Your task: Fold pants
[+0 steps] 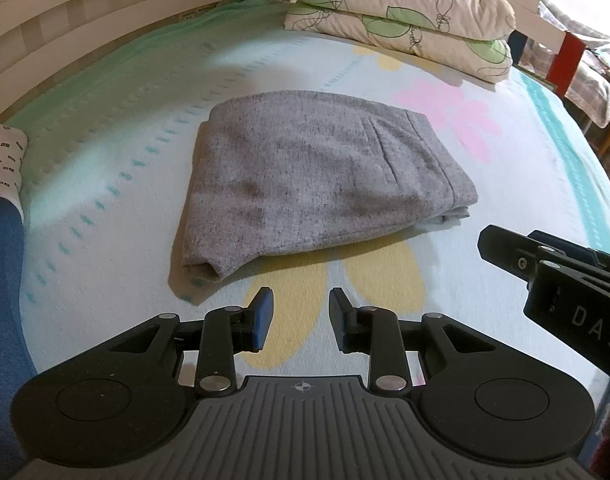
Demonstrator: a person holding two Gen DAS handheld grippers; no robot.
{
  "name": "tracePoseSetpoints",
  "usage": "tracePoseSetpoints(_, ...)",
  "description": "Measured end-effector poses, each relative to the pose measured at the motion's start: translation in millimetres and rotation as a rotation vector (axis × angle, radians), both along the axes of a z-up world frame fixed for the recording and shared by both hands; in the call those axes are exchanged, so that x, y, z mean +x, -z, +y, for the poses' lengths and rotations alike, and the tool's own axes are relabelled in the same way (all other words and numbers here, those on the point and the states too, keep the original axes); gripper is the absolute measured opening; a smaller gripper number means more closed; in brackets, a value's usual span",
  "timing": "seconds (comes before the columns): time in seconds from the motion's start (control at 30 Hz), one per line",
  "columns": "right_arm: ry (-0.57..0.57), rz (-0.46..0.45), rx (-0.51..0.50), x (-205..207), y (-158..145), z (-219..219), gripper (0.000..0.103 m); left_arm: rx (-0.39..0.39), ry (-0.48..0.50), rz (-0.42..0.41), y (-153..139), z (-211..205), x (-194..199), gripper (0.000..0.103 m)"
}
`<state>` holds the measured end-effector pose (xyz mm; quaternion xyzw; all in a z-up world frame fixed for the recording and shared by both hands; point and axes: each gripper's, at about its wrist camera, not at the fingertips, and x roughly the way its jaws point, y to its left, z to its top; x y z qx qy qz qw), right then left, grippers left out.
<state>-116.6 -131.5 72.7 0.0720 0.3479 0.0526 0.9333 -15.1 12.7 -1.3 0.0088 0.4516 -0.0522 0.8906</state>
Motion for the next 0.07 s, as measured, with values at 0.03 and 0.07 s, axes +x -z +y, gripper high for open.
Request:
tracePoseSetpoints(0.03, -0.001, 0.000, 0.000, -0.1, 0.2, 0.6, 0.045, -0.002, 0.001, 0.002, 0.1, -0.1, -0.2, 0.030)
tracePoseSetpoints(0.07, 0.000, 0.001, 0.000, 0.5, 0.2, 0.8, 0.045, -0.004, 0.001, 0.005, 0.3, 0.0, -0.2, 0.030)
